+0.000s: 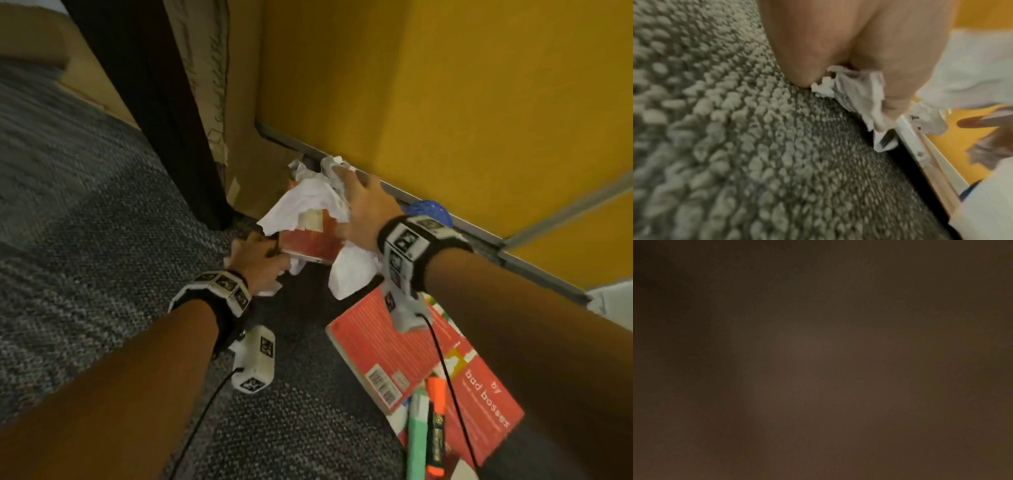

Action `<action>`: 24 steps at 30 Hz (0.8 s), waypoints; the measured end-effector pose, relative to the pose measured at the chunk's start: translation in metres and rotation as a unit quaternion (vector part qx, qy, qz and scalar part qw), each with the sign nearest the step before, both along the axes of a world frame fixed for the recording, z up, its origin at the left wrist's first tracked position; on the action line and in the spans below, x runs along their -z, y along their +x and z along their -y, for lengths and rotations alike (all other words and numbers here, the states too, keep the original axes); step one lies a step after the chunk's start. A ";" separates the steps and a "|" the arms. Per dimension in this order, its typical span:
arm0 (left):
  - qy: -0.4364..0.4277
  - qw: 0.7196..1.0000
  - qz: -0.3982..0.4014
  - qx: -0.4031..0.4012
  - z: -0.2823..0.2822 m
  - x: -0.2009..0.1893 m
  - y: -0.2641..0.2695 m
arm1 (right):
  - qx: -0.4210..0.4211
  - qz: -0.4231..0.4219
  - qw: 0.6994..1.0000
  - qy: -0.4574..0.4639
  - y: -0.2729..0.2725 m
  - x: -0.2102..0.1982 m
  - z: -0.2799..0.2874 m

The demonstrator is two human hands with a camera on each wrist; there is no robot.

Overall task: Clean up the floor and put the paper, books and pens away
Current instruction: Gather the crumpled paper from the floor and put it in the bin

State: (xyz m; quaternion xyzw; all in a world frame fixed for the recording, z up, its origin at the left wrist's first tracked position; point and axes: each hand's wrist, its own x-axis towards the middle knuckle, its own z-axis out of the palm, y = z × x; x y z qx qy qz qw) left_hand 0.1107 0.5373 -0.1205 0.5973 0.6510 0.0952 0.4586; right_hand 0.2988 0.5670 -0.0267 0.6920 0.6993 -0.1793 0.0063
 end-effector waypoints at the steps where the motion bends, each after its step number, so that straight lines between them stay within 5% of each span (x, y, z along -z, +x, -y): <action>1: -0.010 0.999 0.033 -0.003 0.000 0.001 -0.003 | -0.011 0.024 0.999 -0.024 -0.003 0.003 -0.015; 5: -0.063 0.998 0.029 -0.006 -0.002 -0.009 -0.005 | -0.027 0.136 0.986 -0.096 -0.015 0.013 -0.058; 9: -0.079 0.994 0.044 -0.053 0.002 -0.019 -0.006 | -0.054 0.148 0.978 -0.136 -0.005 0.025 -0.059; 17: -0.044 0.984 0.112 -0.130 -0.001 0.012 -0.006 | 0.011 0.071 0.985 -0.155 0.051 0.017 0.005; 24: -0.029 0.976 0.150 -0.154 0.004 -0.018 -0.001 | -0.021 0.072 0.974 -0.214 0.089 0.024 0.095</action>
